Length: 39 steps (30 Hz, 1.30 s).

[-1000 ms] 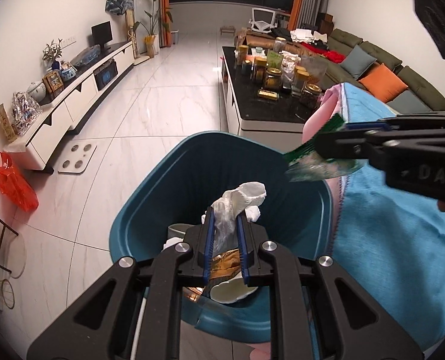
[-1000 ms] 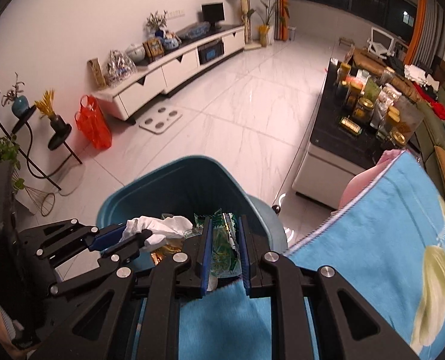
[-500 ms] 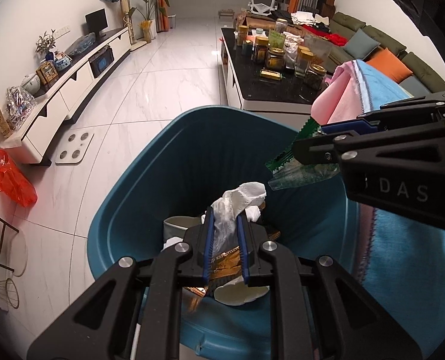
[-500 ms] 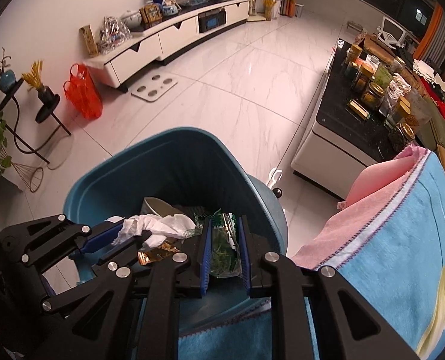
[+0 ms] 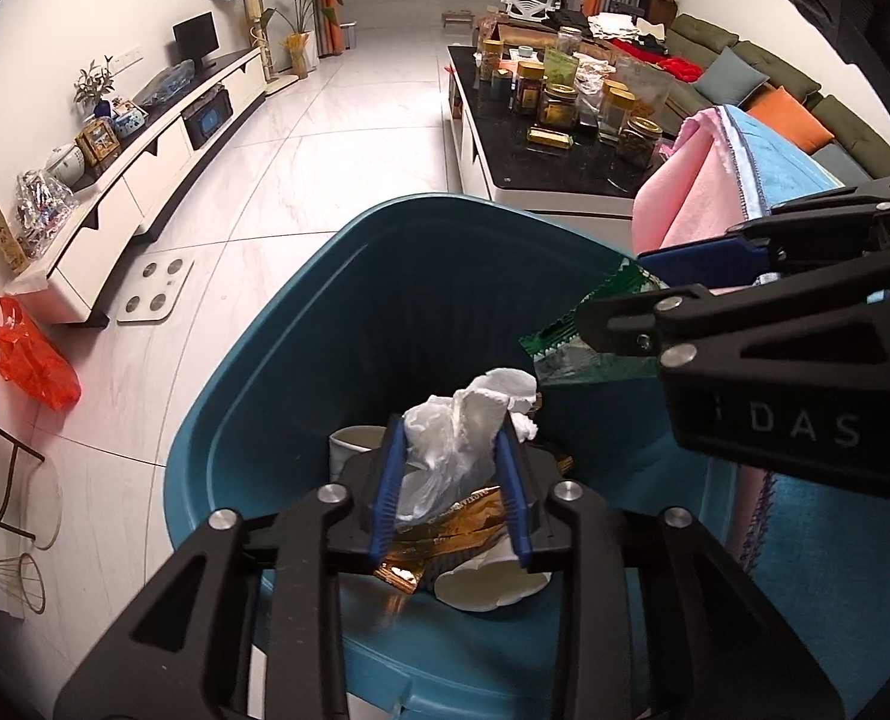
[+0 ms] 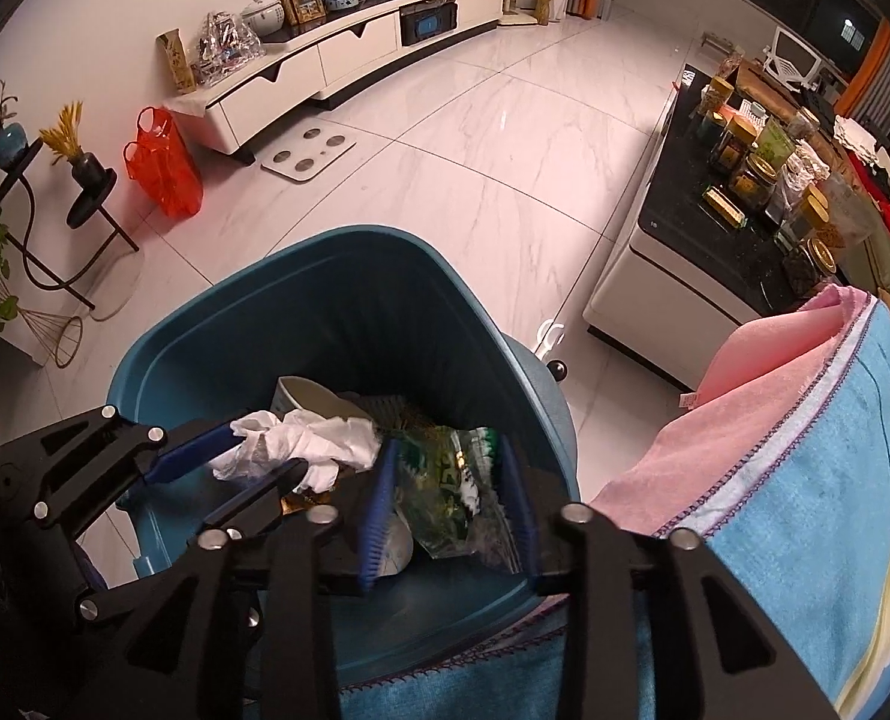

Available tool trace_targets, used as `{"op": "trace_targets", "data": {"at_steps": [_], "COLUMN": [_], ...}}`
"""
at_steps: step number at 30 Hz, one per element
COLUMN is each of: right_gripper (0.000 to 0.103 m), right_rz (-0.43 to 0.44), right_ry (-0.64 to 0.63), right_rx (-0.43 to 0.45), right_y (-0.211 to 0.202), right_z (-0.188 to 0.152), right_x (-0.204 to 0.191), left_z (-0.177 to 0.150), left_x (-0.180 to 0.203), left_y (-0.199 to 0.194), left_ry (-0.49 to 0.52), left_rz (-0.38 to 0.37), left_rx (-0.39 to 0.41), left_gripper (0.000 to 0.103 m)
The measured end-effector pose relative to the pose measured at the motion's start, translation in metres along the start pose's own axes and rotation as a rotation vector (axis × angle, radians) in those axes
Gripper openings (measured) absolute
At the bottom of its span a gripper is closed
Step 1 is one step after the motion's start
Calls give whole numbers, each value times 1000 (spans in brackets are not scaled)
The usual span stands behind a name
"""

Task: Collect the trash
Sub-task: 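Open both grippers over the teal bin to drop tissue and wrapper, then move both grippers back over the table toward the orange peel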

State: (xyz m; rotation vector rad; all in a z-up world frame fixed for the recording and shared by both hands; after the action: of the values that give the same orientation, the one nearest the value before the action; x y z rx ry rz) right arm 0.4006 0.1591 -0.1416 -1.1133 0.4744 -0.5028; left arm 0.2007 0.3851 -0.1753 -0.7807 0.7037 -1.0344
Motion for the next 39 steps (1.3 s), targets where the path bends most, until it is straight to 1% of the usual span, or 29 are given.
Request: {"op": "trace_targets", "data": {"at_steps": [2, 5, 6, 8, 11, 13, 14, 16, 19, 20, 21, 22, 24, 25, 26, 27, 29, 31, 33, 34, 36, 39], "right_gripper": [37, 46, 49, 49, 50, 50, 51, 54, 59, 60, 63, 66, 70, 73, 75, 81, 84, 93, 94, 96, 96, 96], "right_rz": [4, 21, 23, 25, 41, 49, 55, 66, 93, 101, 109, 117, 128, 134, 146, 155, 172, 175, 178, 184, 181, 170], "right_ry": [7, 21, 29, 38, 53, 72, 77, 87, 108, 114, 118, 121, 129, 133, 141, 149, 156, 152, 157, 160, 173, 189], "right_rx": [8, 15, 19, 25, 35, 45, 52, 61, 97, 108, 124, 142, 170, 186, 211, 229, 269, 304, 338, 355, 390, 442], "right_y": [-2, -6, -7, -10, -15, -20, -23, -28, -42, -47, -53, -61, -72, -78, -87, -94, -108, -121, -135, -141, -153, -171], "right_z": [0, 1, 1, 1, 2, 3, 3, 3, 3, 3, 2, 1, -1, -3, -6, -8, -16, -26, -38, -44, -57, -77], "right_x": [1, 3, 4, 6, 9, 11, 12, 14, 21, 23, 25, 27, 34, 36, 42, 46, 53, 59, 67, 71, 80, 97], "left_z": [0, -6, -8, -8, -13, -15, -14, -14, -12, -11, -10, -10, -7, -7, -6, -5, -2, 0, 2, 3, 5, 8], "left_x": [0, -4, -4, -2, -5, -7, -7, -8, -8, -8, -8, -9, -9, -10, -9, -7, -3, 3, 9, 14, 21, 39], "left_y": [-1, -9, -11, -14, -21, -25, -28, -34, -45, -51, -55, -60, -72, -78, -86, -93, -109, -124, -136, -145, -159, -181], "left_ry": [0, -2, -1, 4, 0, -3, -4, -5, -6, -4, -2, 0, 10, 11, 12, 14, 22, 35, 44, 49, 58, 70], "left_rz": [2, 12, 14, 26, 35, 40, 44, 56, 74, 83, 91, 98, 123, 131, 141, 153, 178, 200, 213, 218, 230, 228], "left_rx": [2, 12, 14, 17, 21, 24, 28, 37, 54, 63, 71, 77, 95, 103, 118, 131, 152, 171, 185, 198, 217, 254], "left_gripper": [38, 50, 52, 53, 59, 60, 63, 66, 70, 73, 76, 78, 84, 86, 90, 94, 97, 97, 97, 97, 97, 97]}}
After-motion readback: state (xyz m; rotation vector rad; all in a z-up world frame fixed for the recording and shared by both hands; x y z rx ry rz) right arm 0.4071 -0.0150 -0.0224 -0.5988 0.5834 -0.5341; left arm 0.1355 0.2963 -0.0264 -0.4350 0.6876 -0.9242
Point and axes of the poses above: each gripper's, at about its wrist camera, not at the fingertips, and y roughly the way its jaws point, x to its right, z to its top, the point moved 5 cm from there along y, roughly the way its jaws point, and after that the axes turned 15 degrees about y, right-handed, at the moved point
